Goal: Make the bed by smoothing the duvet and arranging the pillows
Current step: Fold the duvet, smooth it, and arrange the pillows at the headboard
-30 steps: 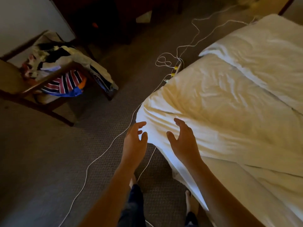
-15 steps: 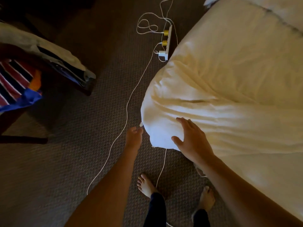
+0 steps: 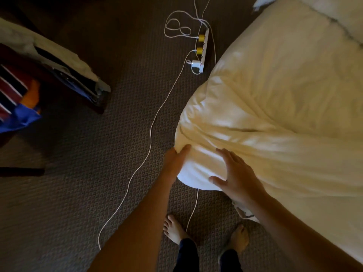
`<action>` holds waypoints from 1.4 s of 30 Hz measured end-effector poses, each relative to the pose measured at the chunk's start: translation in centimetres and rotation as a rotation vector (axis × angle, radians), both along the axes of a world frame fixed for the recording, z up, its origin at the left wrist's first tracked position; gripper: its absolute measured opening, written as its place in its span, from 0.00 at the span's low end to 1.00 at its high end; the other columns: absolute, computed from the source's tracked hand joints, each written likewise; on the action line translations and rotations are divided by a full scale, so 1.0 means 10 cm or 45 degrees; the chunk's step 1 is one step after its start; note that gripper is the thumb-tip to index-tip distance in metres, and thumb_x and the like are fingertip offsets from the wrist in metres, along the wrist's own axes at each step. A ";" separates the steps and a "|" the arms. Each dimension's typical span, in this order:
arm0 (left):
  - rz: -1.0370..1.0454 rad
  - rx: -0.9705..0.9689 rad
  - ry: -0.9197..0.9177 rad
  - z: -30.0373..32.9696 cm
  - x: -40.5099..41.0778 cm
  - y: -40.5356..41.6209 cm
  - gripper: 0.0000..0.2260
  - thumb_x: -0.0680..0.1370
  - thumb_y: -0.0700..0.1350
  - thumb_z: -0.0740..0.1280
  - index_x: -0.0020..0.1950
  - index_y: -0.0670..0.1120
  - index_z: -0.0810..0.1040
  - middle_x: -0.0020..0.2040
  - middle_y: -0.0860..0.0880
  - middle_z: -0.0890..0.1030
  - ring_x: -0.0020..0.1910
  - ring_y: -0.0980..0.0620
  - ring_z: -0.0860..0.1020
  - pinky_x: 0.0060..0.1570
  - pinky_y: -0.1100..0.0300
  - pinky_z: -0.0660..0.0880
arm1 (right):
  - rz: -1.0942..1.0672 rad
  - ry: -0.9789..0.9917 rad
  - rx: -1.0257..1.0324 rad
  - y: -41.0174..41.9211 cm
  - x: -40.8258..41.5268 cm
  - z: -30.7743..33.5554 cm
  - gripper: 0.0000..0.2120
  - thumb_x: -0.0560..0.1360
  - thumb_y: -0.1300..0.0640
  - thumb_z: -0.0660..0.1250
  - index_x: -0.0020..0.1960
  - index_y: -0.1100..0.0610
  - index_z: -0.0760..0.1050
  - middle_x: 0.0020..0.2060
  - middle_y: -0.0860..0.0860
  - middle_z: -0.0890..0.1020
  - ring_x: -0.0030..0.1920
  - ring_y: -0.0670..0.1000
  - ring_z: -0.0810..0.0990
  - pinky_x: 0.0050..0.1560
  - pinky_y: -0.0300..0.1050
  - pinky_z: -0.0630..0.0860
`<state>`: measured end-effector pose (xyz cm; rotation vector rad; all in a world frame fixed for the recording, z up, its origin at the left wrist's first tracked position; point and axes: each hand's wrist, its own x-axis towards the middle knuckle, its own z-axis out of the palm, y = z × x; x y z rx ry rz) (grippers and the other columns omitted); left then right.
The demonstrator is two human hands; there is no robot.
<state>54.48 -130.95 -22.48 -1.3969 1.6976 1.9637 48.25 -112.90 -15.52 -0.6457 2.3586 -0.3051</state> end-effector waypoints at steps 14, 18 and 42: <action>-0.085 -0.315 0.249 1.56 -1.85 -0.72 0.23 0.82 0.43 0.63 0.75 0.53 0.63 0.64 0.51 0.66 0.59 0.48 0.69 0.53 0.53 0.69 | -0.482 0.434 -0.476 -0.22 -0.91 0.76 0.31 0.67 0.55 0.70 0.69 0.48 0.70 0.59 0.47 0.80 0.57 0.54 0.79 0.57 0.47 0.72; -0.275 -0.213 0.347 1.80 -2.56 -0.77 0.15 0.83 0.38 0.55 0.64 0.47 0.77 0.65 0.42 0.75 0.59 0.44 0.75 0.49 0.56 0.76 | -0.641 0.489 -0.580 -0.28 -1.83 1.07 0.14 0.74 0.53 0.71 0.59 0.51 0.78 0.42 0.50 0.85 0.42 0.56 0.83 0.40 0.45 0.73; -0.589 -0.787 0.569 1.13 -6.47 -1.08 0.19 0.76 0.45 0.73 0.64 0.42 0.75 0.56 0.50 0.76 0.57 0.50 0.75 0.50 0.71 0.63 | -0.768 0.077 -0.180 -0.32 -5.72 0.70 0.18 0.82 0.42 0.56 0.40 0.50 0.74 0.38 0.48 0.78 0.42 0.52 0.78 0.40 0.47 0.71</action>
